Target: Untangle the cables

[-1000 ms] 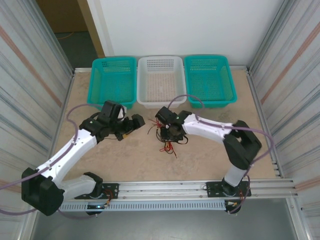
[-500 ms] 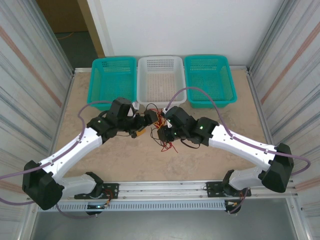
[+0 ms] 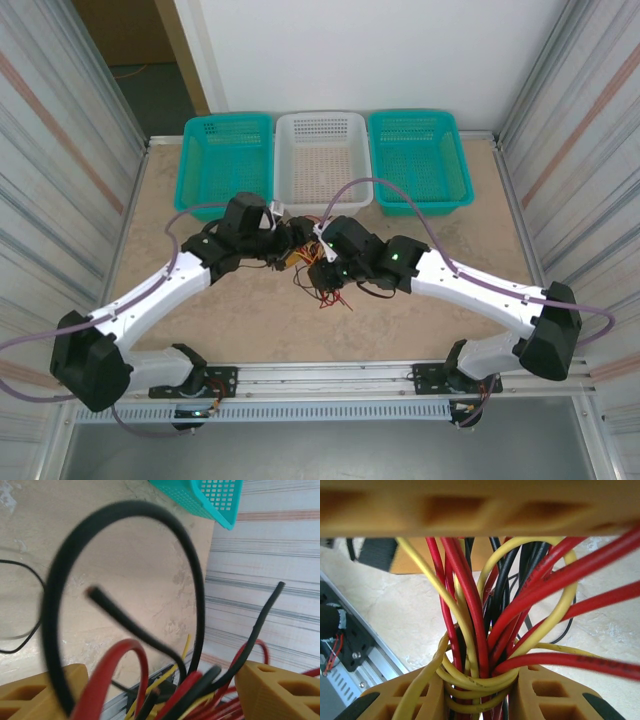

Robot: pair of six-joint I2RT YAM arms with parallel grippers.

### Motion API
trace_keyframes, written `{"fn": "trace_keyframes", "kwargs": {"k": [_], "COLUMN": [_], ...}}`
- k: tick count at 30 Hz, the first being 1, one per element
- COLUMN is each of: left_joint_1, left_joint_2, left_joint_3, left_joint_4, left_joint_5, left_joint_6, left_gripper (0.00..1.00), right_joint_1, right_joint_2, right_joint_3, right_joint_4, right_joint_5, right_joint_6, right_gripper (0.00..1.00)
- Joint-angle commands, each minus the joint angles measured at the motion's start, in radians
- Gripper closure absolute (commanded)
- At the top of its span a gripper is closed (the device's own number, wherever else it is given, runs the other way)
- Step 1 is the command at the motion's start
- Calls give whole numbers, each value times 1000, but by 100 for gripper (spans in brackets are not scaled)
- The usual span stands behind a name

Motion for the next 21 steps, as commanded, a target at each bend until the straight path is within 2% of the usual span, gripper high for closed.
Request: {"fn": "trace_keyframes", "kwargs": {"k": [1,5,8,14,16,19,21], "left_joint_1": [8,8,10,15,33,89,133], "left_joint_2": [27,44,44,81,89,82,71], "left_joint_3": [-13,-9,-23,-70,-101,-159,-166], "left_joint_4": [47,70,119,265,359,500,528], "left_joint_5": [26,3,-10,29,79,141,168], "left_joint_6": [-43,-76,-93,-114,-137,-167,-157], "left_gripper": [26,45,53,78,86,100,100], "right_joint_1": [-6,-29,-42,-59,-60,-59,-59], "right_joint_2": [-6,8,26,61,64,67,68], "right_joint_3": [34,66,100,123,135,134,133], "right_joint_4": [50,25,-18,-30,-28,-2,3], "right_joint_5": [-60,-100,-117,-113,-84,-39,25], "right_joint_6": [-67,-96,-114,-104,-91,-59,-29], "right_gripper": [91,91,91,89,82,63,52]}}
